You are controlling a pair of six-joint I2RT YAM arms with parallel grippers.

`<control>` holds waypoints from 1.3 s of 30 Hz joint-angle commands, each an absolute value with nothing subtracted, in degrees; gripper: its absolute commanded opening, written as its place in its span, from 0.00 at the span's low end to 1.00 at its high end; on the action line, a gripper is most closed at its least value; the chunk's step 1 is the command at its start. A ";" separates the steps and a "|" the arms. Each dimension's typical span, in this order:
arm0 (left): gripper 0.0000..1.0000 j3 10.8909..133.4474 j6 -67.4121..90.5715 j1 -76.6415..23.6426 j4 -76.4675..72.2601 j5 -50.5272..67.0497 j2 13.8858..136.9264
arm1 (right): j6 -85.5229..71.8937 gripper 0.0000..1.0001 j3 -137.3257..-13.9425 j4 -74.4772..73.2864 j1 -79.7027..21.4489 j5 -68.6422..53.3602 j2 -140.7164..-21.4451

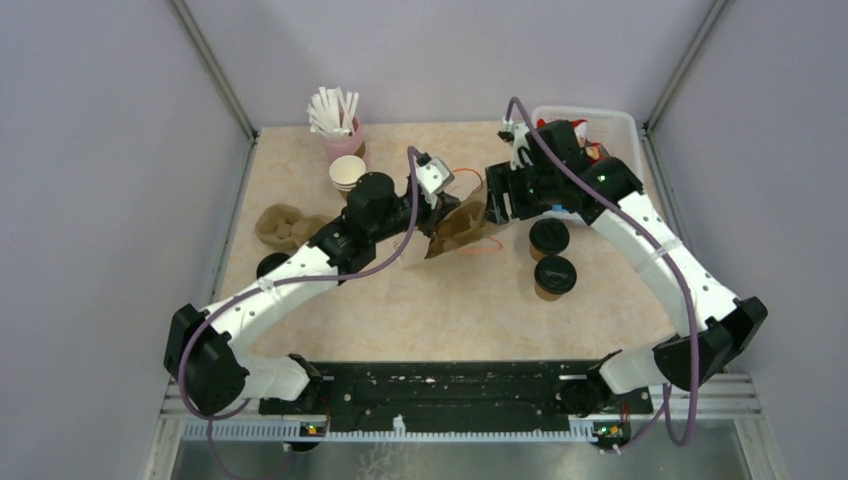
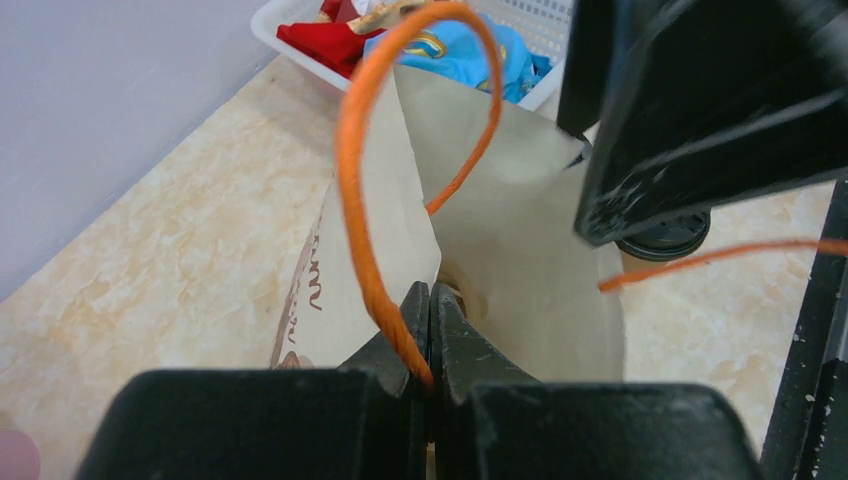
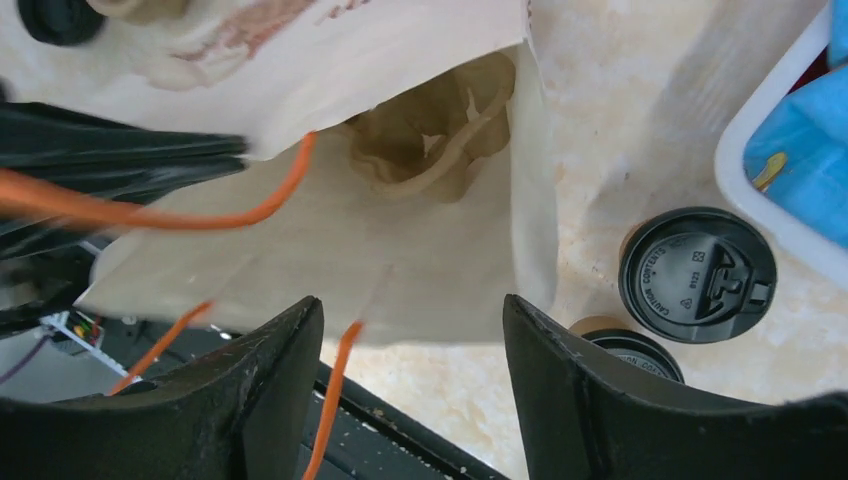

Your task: Pack the takeout coffee

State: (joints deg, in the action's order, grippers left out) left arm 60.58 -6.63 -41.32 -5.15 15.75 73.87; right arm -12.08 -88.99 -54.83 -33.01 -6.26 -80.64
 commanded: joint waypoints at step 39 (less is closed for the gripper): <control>0.00 80.01 21.13 -38.67 17.87 -3.03 75.81 | -19.15 0.00 -122.58 -78.55 -32.89 -0.65 -96.73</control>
State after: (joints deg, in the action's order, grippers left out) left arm 69.60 7.16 -39.22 5.28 6.07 74.98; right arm -13.15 -109.23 -63.68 -30.79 0.69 -94.80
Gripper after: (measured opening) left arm 0.016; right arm 0.004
